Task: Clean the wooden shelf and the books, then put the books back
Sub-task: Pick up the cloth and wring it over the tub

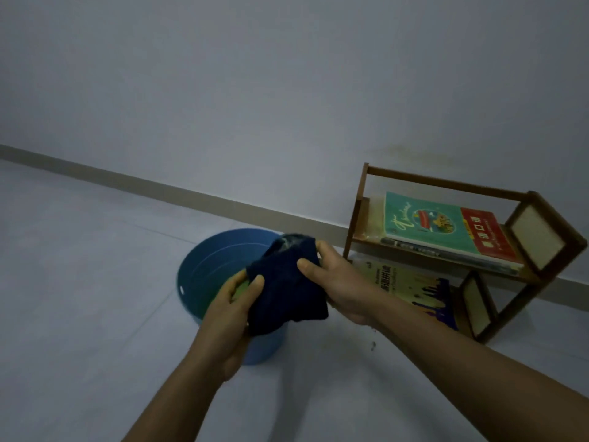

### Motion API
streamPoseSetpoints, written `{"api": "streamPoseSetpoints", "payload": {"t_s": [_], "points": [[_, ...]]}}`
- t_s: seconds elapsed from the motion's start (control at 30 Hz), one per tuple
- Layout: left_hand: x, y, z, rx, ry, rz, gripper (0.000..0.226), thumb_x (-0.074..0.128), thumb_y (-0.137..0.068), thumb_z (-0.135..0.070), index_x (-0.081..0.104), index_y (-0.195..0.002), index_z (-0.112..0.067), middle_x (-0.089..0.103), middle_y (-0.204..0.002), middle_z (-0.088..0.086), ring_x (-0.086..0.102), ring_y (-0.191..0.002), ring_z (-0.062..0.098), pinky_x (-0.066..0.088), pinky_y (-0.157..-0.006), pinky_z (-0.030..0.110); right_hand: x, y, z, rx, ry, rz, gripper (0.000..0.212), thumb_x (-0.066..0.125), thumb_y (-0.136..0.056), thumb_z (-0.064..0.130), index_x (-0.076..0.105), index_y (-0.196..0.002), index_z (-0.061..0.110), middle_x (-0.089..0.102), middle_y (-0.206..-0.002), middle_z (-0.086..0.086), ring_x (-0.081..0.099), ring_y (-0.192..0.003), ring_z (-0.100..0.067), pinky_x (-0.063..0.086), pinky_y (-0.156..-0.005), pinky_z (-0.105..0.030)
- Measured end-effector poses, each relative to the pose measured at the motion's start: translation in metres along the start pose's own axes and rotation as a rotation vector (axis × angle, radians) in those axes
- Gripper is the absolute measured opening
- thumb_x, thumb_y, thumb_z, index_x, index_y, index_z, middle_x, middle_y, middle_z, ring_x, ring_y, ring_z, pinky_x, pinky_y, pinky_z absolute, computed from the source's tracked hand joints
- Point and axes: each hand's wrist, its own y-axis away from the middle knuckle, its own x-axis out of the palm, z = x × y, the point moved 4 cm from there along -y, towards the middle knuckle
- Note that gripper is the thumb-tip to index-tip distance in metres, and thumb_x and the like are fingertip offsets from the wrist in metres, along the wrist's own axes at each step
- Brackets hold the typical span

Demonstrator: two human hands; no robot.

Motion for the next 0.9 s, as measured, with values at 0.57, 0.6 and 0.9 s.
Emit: {"api": "streamPoseSetpoints", "payload": {"t_s": [0.57, 0.6, 0.9], "points": [[-0.045, -0.034, 0.049, 0.423, -1.605, 0.085, 0.055, 0.069, -0.073, -0.043, 0.054, -0.122, -0.023, 0.055, -0.122, 0.003, 0.055, -0.106, 0.022, 0.049, -0.085, 0.034, 0.046, -0.014, -0.051, -0.304, 1.386, 0.28, 0.045, 0.066, -0.082, 0.033, 0.052, -0.123, 0.02, 0.056, -0.119, -0.003, 0.052, -0.104, -0.021, 0.048, -0.087, -0.037], [-0.041, -0.038, 0.051, 0.355, -1.607, 0.146, 0.044, 0.066, -0.077, -0.041, 0.056, -0.115, -0.022, 0.059, -0.115, 0.001, 0.057, -0.099, 0.019, 0.049, -0.08, 0.031, 0.048, -0.017, -0.056, -0.289, 1.413, 0.302, 0.04, 0.066, -0.082, 0.029, 0.054, -0.119, 0.019, 0.058, -0.114, -0.004, 0.053, -0.1, -0.022, 0.048, -0.082, -0.035], [-0.037, -0.055, 0.074, 0.435, -1.72, 0.059, 0.023, 0.064, -0.083, -0.021, 0.063, -0.106, -0.018, 0.071, -0.099, 0.001, 0.066, -0.084, 0.017, 0.048, -0.068, 0.025, 0.059, -0.023, -0.091, -0.474, 1.518, 0.094, 0.035, 0.058, -0.084, 0.004, 0.051, -0.119, 0.005, 0.053, -0.125, -0.013, 0.046, -0.116, -0.029, 0.029, -0.109, -0.04]]}}
